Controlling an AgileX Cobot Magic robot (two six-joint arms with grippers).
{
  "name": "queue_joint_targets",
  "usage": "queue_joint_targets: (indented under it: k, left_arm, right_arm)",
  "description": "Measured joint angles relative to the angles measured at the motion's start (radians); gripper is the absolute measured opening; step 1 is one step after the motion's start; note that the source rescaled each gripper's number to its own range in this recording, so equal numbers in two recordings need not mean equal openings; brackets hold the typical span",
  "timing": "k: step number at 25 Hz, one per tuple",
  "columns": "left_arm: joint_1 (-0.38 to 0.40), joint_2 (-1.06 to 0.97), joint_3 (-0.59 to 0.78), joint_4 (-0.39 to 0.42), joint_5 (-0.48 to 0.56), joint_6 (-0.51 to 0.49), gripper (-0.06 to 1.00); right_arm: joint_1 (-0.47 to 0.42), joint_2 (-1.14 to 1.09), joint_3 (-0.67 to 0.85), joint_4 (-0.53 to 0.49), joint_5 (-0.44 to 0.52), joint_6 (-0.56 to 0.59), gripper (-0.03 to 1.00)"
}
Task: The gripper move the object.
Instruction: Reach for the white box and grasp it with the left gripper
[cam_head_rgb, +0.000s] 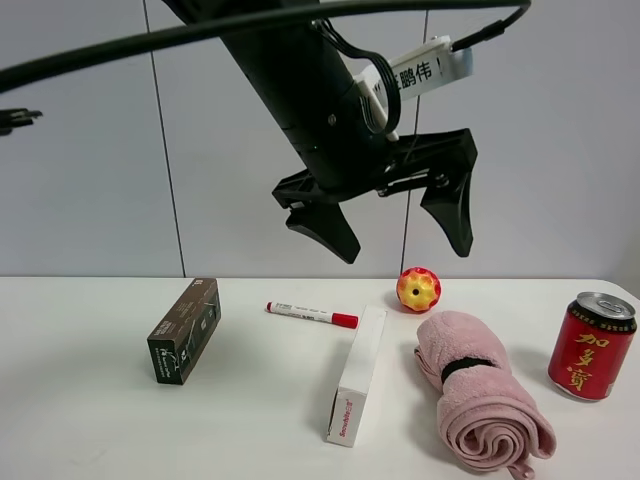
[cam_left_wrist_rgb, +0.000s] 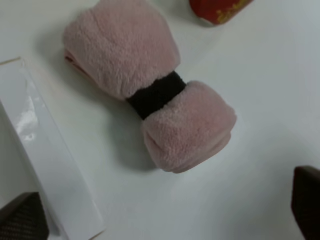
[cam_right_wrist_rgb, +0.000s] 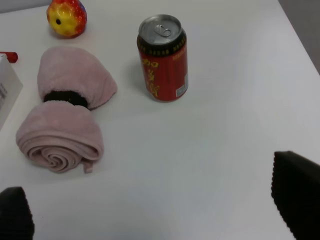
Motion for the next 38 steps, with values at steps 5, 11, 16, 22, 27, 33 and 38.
queue_joint_targets:
  k: [5, 11, 16, 22, 27, 33, 38]
  left_arm:
    - [0.000, 0.044, -0.001, 0.111, -0.006, -0.044, 1.00]
    - [0.008, 0.082, -0.001, 0.177, -0.032, -0.102, 1.00]
    - [0.018, 0.127, -0.001, 0.180, -0.060, -0.112, 1.00]
    - [0.020, 0.226, -0.002, 0.192, -0.085, -0.115, 1.00]
    - [0.021, 0.280, -0.002, 0.219, -0.100, -0.115, 1.00]
    - [0.034, 0.314, -0.002, 0.223, -0.157, -0.115, 1.00]
    - [0.049, 0.326, -0.002, 0.226, -0.189, -0.115, 1.00]
  right_arm:
    - [0.000, 0.000, 0.000, 0.000, 0.000, 0.000, 1.00]
    - [0.000, 0.000, 0.000, 0.000, 0.000, 0.000, 1.00]
    - [0.000, 0.000, 0.000, 0.000, 0.000, 0.000, 1.00]
    - [0.000, 0.000, 0.000, 0.000, 0.000, 0.000, 1.00]
    - [0.000, 0.000, 0.000, 0.000, 0.000, 0.000, 1.00]
    - [0.000, 0.000, 0.000, 0.000, 0.000, 0.000, 1.00]
    - [0.000, 0.000, 0.000, 0.000, 0.000, 0.000, 1.00]
